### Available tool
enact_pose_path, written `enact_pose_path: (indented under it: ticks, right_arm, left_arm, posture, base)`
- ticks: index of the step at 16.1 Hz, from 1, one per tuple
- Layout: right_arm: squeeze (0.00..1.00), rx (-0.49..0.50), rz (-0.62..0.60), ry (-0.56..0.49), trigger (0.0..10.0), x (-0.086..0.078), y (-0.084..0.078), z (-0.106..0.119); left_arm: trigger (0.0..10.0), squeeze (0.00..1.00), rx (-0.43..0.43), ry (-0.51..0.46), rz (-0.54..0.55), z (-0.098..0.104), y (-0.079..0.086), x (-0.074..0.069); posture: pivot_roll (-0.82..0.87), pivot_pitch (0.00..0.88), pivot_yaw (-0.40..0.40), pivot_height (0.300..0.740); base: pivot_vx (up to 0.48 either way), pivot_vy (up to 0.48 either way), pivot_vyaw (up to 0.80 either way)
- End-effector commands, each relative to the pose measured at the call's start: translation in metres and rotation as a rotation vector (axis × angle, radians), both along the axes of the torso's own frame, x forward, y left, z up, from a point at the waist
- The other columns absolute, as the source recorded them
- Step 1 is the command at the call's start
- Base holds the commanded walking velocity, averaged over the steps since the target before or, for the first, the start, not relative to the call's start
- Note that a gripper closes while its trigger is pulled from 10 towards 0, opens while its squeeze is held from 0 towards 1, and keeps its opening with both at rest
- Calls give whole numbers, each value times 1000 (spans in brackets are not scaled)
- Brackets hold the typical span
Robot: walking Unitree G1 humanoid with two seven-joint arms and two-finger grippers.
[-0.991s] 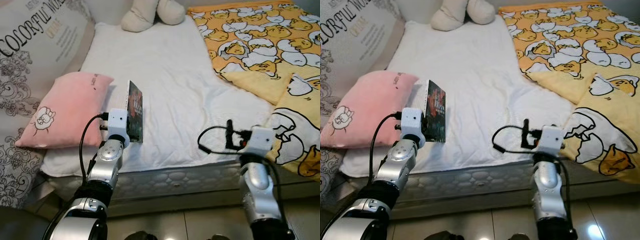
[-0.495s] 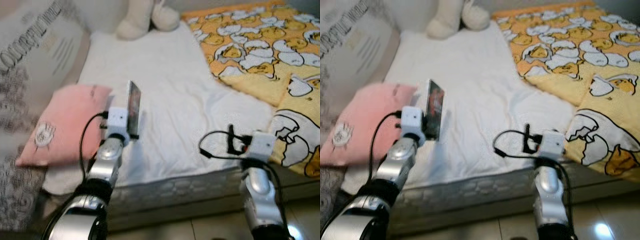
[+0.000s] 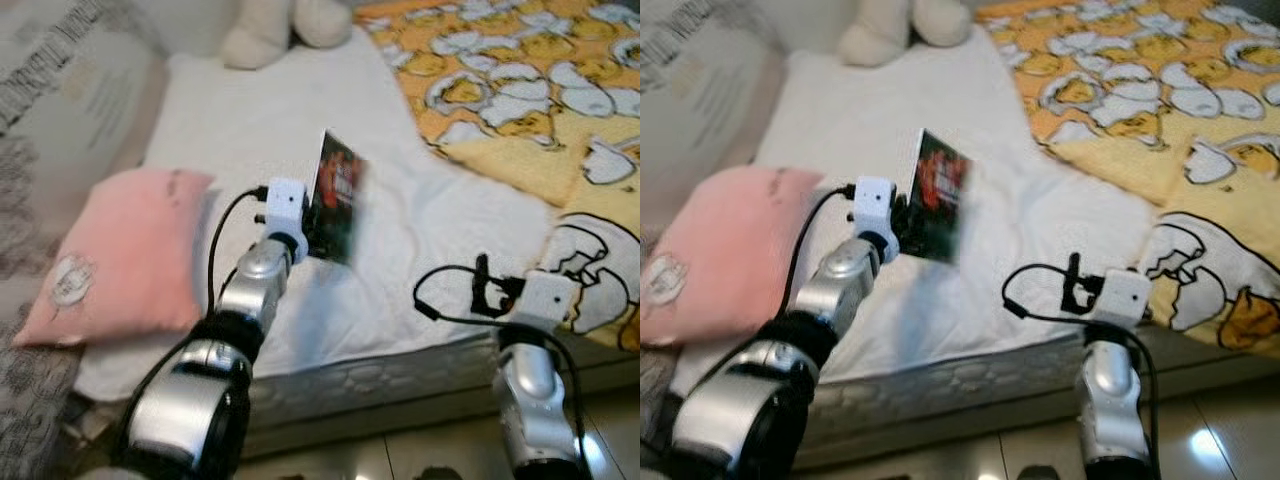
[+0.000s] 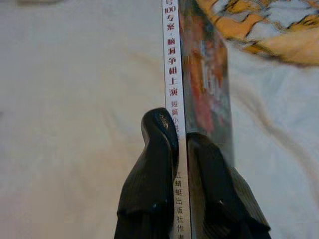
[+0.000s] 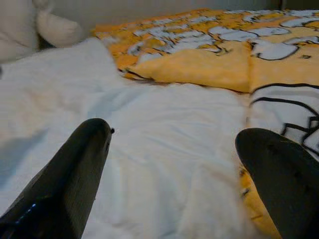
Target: Clean up the room
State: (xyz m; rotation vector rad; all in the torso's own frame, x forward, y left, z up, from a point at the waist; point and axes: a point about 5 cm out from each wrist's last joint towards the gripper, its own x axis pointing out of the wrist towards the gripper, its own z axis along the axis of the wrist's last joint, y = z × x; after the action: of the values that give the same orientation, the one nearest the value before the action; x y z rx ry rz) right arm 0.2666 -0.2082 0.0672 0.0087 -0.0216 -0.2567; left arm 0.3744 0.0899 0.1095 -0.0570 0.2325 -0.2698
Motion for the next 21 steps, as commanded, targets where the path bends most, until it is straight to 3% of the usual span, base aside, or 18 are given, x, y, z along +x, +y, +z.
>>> enact_pose_path:
  ticks: [1, 3, 6, 11, 17, 21]
  right_arm:
    - [0, -6, 15, -1, 10000, -2, 4, 1]
    - [0, -10, 13, -3, 10000, -4, 2, 3]
    - [0, -27, 22, -7, 10000, -6, 0, 6]
    - [0, -15, 22, -5, 10000, -1, -1, 7]
    - [0, -27, 72, 8, 10000, 2, 5, 7]
    - [110, -39, 82, 4, 10000, 1, 6, 8]
  left_arm:
    - [10000, 0, -22, -8, 44, 10, 14, 8]
    - [10000, 0, -19, -1, 88, 12, 24, 11]
    - [10000, 0, 83, -93, 167, 16, 36, 12]
    - [10000, 0, 122, -117, 118, 0, 27, 0]
    - [10000, 0, 157, -156, 124, 9, 31, 4]
    - [10000, 0, 162, -148, 120, 2, 30, 0]
  posture:
    - [-189, 0, 199, 730]
    - [-202, 0, 199, 730]
    - [-206, 0, 203, 730]
    - [-183, 0, 197, 730]
    - [-175, 0, 189, 730]
    - [-189, 0, 201, 730]
  base:
    - [0, 0, 0]
    - [0, 0, 0]
    - [0, 0, 150]
    - [0, 0, 597]
    - [0, 0, 333]
    - [0, 0, 623]
